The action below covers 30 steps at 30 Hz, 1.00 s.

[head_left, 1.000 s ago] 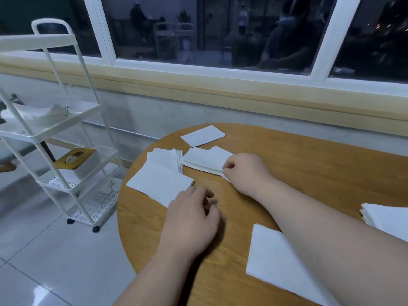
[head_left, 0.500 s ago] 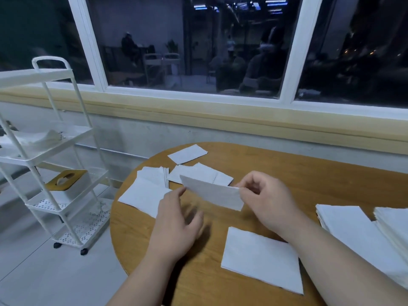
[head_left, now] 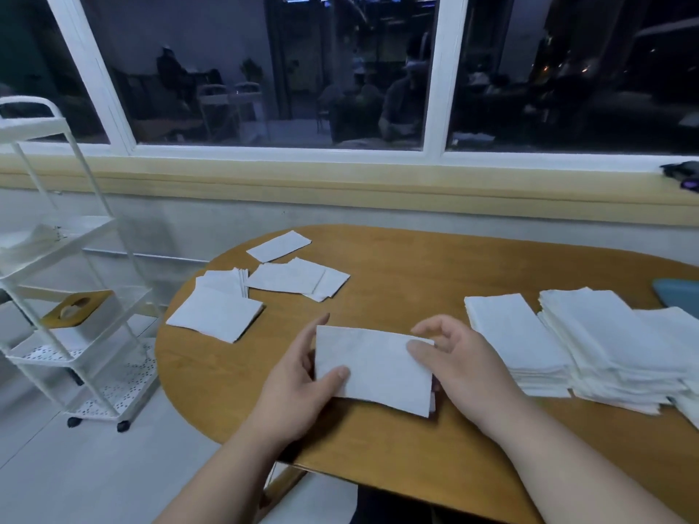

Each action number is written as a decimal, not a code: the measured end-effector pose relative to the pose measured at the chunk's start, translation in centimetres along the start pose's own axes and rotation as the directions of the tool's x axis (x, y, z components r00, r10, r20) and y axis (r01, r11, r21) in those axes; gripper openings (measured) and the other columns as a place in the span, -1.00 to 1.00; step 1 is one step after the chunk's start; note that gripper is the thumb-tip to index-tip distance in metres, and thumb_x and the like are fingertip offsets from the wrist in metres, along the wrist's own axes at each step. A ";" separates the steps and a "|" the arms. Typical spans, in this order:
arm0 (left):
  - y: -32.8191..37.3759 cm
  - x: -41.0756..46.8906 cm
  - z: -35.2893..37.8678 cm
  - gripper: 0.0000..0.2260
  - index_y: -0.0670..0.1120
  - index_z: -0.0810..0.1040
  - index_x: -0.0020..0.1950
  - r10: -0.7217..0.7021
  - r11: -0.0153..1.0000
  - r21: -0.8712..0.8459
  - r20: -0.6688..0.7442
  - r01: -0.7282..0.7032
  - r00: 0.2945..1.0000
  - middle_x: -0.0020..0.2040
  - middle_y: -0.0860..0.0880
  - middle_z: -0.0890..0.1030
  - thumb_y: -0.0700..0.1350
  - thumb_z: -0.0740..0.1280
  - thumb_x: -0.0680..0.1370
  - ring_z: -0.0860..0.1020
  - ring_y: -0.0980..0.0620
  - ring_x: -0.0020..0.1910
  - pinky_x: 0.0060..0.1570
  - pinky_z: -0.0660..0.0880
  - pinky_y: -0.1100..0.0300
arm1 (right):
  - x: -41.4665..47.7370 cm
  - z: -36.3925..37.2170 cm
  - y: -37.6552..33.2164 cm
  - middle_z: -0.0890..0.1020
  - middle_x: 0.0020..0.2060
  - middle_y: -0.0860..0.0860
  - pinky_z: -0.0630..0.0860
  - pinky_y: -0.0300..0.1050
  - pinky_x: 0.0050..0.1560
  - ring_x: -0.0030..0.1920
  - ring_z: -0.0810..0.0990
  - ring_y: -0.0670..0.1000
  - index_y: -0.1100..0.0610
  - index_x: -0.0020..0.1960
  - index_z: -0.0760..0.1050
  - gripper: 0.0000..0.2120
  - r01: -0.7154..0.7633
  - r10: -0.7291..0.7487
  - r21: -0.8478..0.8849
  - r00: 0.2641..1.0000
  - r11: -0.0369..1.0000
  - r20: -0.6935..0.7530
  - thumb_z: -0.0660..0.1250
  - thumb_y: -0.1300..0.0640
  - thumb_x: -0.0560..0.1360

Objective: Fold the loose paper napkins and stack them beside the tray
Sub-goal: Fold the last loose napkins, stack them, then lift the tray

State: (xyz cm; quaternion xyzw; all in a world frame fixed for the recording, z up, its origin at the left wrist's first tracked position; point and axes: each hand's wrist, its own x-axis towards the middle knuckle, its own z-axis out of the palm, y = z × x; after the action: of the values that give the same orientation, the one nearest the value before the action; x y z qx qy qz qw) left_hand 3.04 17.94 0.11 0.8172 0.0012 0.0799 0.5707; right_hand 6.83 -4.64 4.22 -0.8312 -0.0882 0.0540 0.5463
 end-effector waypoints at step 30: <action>-1.7 1.7 1.1 -0.90 0.14 0.65 -0.09 0.057 0.892 0.453 -0.123 0.005 0.991 -0.11 0.16 0.46 -0.06 0.38 0.53 0.37 0.23 0.06 -0.03 0.33 0.33 | 2.3 2.2 5.2 0.40 0.12 -0.15 0.43 -0.16 0.20 0.19 0.41 -0.08 -0.05 0.23 0.55 -0.75 0.078 -0.223 -0.607 0.961 0.791 -0.166 0.34 -0.02 0.56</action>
State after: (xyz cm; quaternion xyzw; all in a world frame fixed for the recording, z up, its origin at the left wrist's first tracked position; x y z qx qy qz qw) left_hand 5.07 17.68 -1.63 0.9202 0.0466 0.1393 0.3628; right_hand 9.14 -4.15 -1.39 -0.9510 -0.1033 -0.1165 0.2672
